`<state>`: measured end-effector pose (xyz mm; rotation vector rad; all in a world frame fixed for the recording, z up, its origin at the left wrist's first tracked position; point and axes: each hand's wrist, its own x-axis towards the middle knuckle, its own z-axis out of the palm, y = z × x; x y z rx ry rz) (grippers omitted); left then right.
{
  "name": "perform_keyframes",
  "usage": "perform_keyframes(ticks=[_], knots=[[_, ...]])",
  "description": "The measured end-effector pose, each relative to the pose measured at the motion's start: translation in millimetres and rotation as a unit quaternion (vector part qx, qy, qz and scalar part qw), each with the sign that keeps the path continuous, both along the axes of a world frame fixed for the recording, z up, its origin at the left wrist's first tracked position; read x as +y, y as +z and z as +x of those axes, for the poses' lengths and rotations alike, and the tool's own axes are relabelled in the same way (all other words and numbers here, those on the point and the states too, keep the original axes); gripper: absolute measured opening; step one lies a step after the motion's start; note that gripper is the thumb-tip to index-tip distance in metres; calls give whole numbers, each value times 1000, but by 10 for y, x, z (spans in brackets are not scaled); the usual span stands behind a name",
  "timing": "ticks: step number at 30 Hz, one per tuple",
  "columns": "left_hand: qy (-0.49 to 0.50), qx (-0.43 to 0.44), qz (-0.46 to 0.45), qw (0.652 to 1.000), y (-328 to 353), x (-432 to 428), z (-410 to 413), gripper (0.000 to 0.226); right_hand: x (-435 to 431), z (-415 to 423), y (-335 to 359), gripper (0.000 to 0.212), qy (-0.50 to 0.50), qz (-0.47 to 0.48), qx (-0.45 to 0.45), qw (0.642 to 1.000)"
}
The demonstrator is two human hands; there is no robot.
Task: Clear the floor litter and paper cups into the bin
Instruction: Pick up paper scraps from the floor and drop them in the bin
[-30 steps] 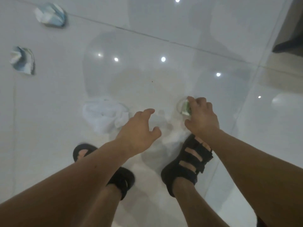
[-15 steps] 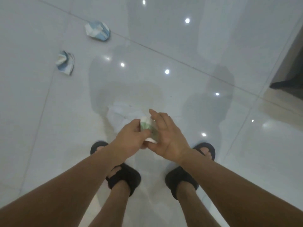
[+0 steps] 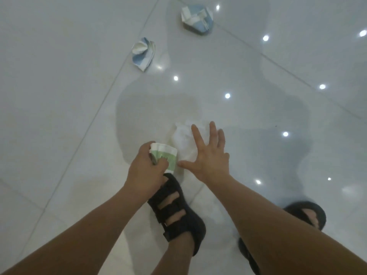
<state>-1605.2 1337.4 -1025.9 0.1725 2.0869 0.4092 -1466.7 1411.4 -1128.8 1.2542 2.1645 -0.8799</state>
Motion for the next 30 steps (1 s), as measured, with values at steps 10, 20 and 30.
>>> perform_keyframes(ticks=[10, 20, 30], knots=[[8, 3, 32, 999, 174, -51, -163, 48, 145, 29, 326, 32, 46, -17, 74, 996], [-47, 4, 92, 995, 1692, 280, -161, 68, 803, -6, 2304, 30, 135, 38, 94, 986], [7, 48, 121, 991, 4075, 156, -202, 59, 983, -137, 4847, 80, 179, 97, 44, 978]])
